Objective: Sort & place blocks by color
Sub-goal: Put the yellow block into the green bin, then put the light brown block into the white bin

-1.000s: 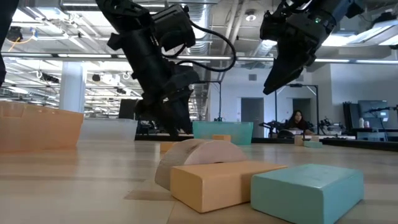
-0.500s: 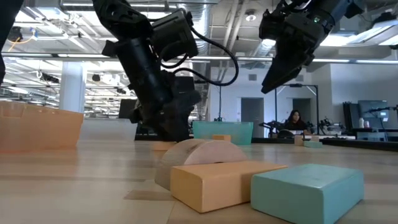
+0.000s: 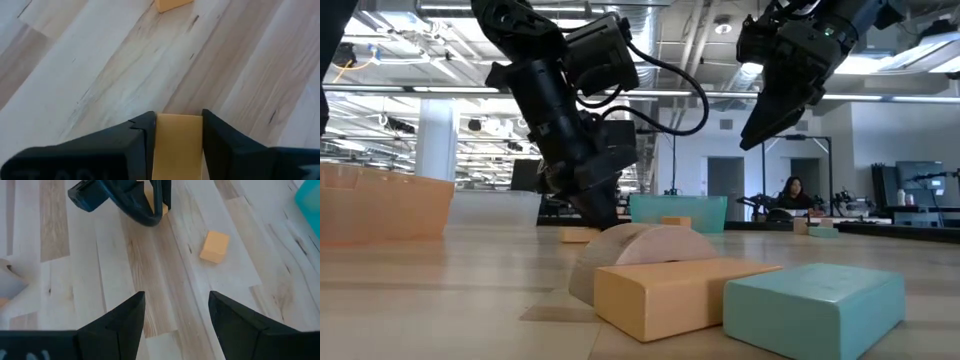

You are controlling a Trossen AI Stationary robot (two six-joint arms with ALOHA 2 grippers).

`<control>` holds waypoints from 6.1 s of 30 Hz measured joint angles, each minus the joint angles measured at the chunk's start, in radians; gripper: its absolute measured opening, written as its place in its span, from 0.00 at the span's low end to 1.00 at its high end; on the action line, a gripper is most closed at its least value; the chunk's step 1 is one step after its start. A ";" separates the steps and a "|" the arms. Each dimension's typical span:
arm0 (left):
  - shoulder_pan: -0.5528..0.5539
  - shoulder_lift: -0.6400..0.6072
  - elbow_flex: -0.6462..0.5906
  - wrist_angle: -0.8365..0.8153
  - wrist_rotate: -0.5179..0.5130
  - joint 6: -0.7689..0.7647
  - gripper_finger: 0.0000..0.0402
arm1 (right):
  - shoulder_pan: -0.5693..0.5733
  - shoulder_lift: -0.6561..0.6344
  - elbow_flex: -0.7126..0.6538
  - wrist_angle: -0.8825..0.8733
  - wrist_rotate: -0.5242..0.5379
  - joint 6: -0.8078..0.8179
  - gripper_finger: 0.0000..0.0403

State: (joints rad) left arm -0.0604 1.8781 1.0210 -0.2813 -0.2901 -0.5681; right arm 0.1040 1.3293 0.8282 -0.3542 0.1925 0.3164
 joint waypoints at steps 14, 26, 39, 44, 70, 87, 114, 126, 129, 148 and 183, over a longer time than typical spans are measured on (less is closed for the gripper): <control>0.189 -0.228 -0.006 0.116 -0.015 0.245 0.22 | 0.000 0.000 0.000 -0.001 0.036 -0.003 0.59; 0.517 -0.177 0.058 0.531 0.253 0.282 0.22 | 0.000 0.000 0.000 0.002 0.044 -0.030 0.59; 0.635 0.209 0.509 0.309 0.329 0.354 0.22 | -0.015 0.000 0.000 0.017 0.045 -0.037 0.59; 0.634 0.313 0.611 0.271 0.369 0.342 0.23 | -0.015 0.000 0.000 0.003 0.045 -0.040 0.59; 0.597 0.162 0.843 -0.514 0.313 0.620 0.68 | -0.013 0.000 0.000 -0.109 0.043 -0.029 0.59; 0.440 -0.590 -0.081 0.066 0.253 0.469 0.60 | -0.138 0.000 0.001 -0.332 0.042 0.047 0.59; 0.340 -0.708 -0.270 0.229 0.233 0.424 0.60 | -0.874 0.001 0.037 -0.343 0.002 0.183 0.59; 0.339 -0.707 -0.270 0.228 0.242 0.428 0.60 | -0.918 0.193 0.040 -0.182 -0.008 0.159 0.59; 0.339 -0.707 -0.270 0.221 0.243 0.429 0.60 | -0.932 0.236 0.044 -0.190 -0.004 0.170 0.59; 0.339 -0.707 -0.270 0.220 0.241 0.468 0.60 | -0.925 0.305 0.045 -0.167 0.083 0.123 0.13; 0.310 -0.338 -0.571 1.337 0.646 -0.277 0.60 | -0.171 0.115 0.044 0.541 -0.430 -0.506 0.11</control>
State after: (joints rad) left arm 0.2495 1.5405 0.4496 1.0555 0.3559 -0.8455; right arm -0.0671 1.4445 0.8722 0.1870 -0.2378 -0.1900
